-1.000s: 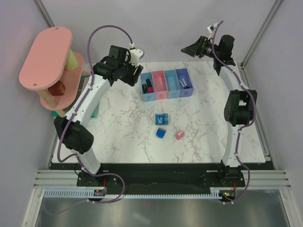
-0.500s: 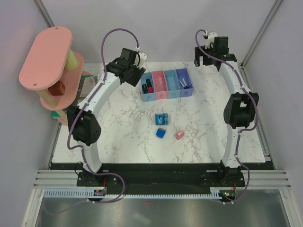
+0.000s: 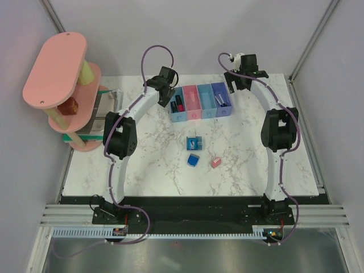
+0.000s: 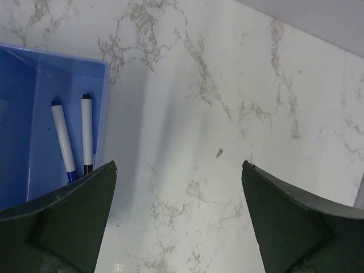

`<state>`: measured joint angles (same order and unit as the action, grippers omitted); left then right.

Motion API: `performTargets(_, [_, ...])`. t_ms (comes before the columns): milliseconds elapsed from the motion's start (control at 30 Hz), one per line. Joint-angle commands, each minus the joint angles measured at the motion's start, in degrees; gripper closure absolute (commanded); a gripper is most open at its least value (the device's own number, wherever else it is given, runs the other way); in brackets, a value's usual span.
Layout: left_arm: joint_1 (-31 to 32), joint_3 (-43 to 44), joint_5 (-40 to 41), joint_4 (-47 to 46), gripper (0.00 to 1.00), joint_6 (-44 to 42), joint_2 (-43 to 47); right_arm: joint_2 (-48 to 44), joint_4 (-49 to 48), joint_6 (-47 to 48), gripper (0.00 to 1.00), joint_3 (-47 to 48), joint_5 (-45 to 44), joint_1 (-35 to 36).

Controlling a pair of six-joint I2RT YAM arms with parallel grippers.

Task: Sort the stationery into containers
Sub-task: Move the storage box to the center of the board.

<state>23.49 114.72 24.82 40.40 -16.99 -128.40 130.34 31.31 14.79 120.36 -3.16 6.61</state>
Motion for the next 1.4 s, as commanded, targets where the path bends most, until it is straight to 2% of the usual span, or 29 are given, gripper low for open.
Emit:
performTargets(0, [-0.2,3.2,2.5,-4.4,0.30,0.1,-1.4,4.8,0.2,1.7,0.02,0.8,-2.7,0.8])
performTargets(433, [-0.2,5.3,-1.1,-7.8,0.30,-0.1,-7.2,7.9,-1.3,0.7,0.02,-0.6,-0.2,1.2])
performTargets(733, [0.3,4.8,-7.5,-8.3,0.30,1.8,-7.2,3.9,-2.2,1.7,0.02,-8.5,2.2,4.7])
performTargets(1133, [4.3,-6.0,-10.8,-10.3,0.31,2.1,-0.5,-5.5,-5.4,0.0,0.02,-23.9,2.9,8.1])
performTargets(1367, [6.6,-10.7,-12.4,-10.6,0.32,3.3,2.8,-7.3,-6.9,0.4,0.02,-26.7,0.3,8.2])
